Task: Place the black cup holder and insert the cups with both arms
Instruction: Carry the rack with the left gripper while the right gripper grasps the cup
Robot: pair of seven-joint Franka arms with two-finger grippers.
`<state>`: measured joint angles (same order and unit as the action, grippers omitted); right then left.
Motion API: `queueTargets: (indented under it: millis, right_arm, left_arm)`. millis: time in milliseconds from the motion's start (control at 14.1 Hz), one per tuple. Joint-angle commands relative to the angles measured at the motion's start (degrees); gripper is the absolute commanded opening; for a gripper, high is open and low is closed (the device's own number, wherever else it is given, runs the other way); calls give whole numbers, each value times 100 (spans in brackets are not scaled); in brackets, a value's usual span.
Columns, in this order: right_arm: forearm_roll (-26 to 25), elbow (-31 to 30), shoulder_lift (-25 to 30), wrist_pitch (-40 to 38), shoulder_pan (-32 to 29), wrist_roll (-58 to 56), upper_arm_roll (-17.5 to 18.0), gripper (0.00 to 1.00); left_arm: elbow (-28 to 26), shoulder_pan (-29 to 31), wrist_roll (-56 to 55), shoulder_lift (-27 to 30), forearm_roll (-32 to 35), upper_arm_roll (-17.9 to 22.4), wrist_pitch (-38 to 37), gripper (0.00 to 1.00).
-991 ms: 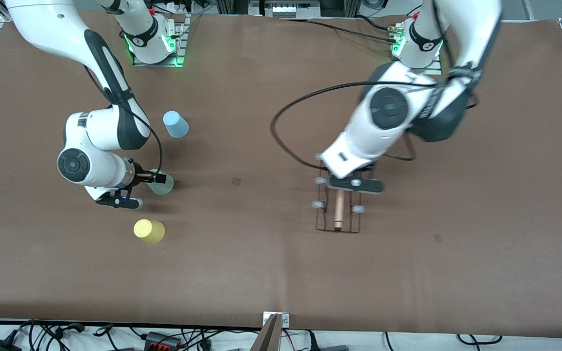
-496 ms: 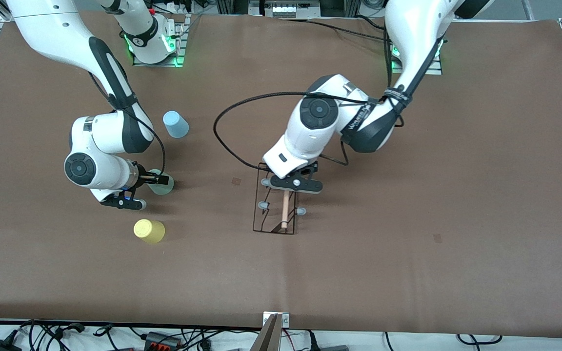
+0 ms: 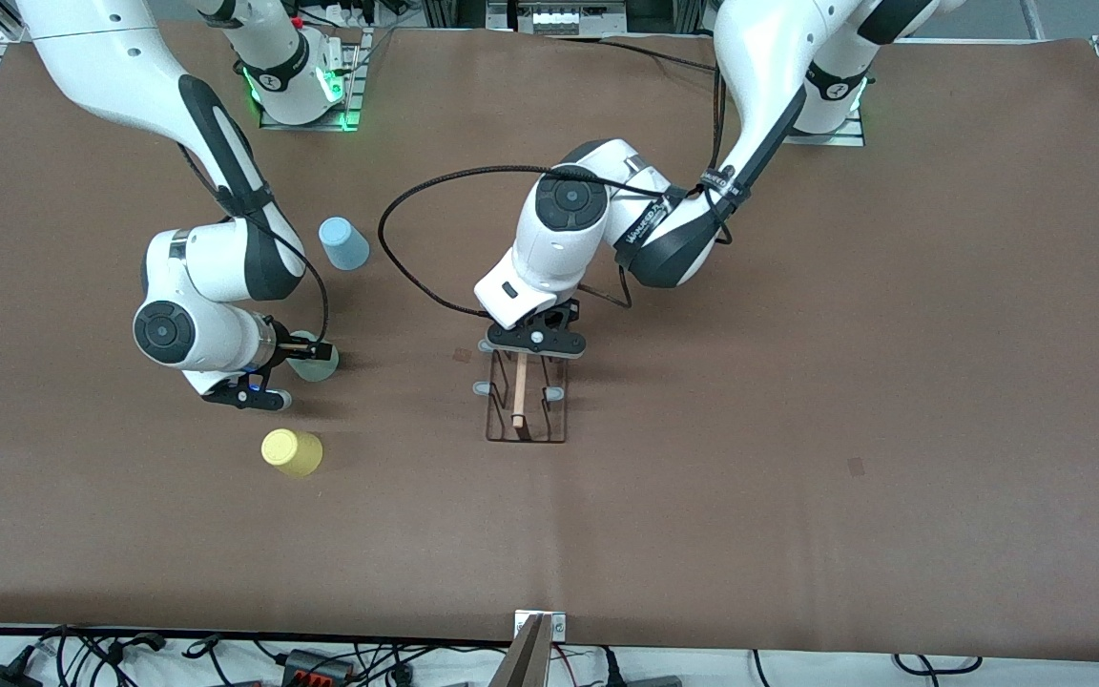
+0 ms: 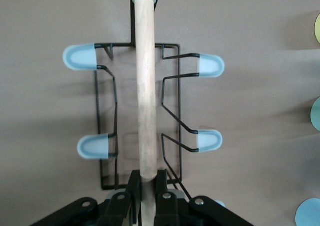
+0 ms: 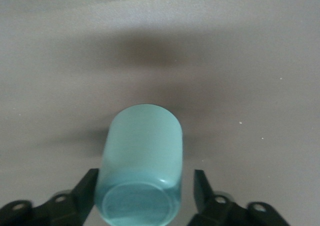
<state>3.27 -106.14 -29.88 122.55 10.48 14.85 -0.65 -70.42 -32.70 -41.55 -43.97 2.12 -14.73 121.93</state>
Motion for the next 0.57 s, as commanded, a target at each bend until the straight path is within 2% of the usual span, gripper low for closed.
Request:
queueTargets:
  millis: [0,71,142,212,283,354,425,496]
  right_arm:
    - [68,294,43,-152,24,-78,13,35]
    - [60,461,70,-344,24,-105,13,32]
    - [51,767,87,-712,24,-105,13,31]
    - [68,1196,87,-1229,24,-105,13,30]
    - [68,1627,79,-1686,33,-97,13,30]
    - [77,2014,79,-2048,85,-88,30,30]
    - [77,2209,79,-2251,138,-9,109,30]
    - [86,2272,79,-2288,217,17,196,30]
  left_arm:
    - [204,-96,-46,-138,16,75,6,6]
    - [204,-96,-46,-138,16,75,15,8]
    - [204,-96,-46,-129,25,75,7,14]
    - [213,-96,-46,-112,34,101,-11,27]
    - [213,-79,-46,-42,42,154,-63,27]
    - [230,-35,-37,133,34,189,-194,33]
    - [239,52,-28,300,16,198,-439,48]
    - [239,279,24,475,16,181,-676,81]
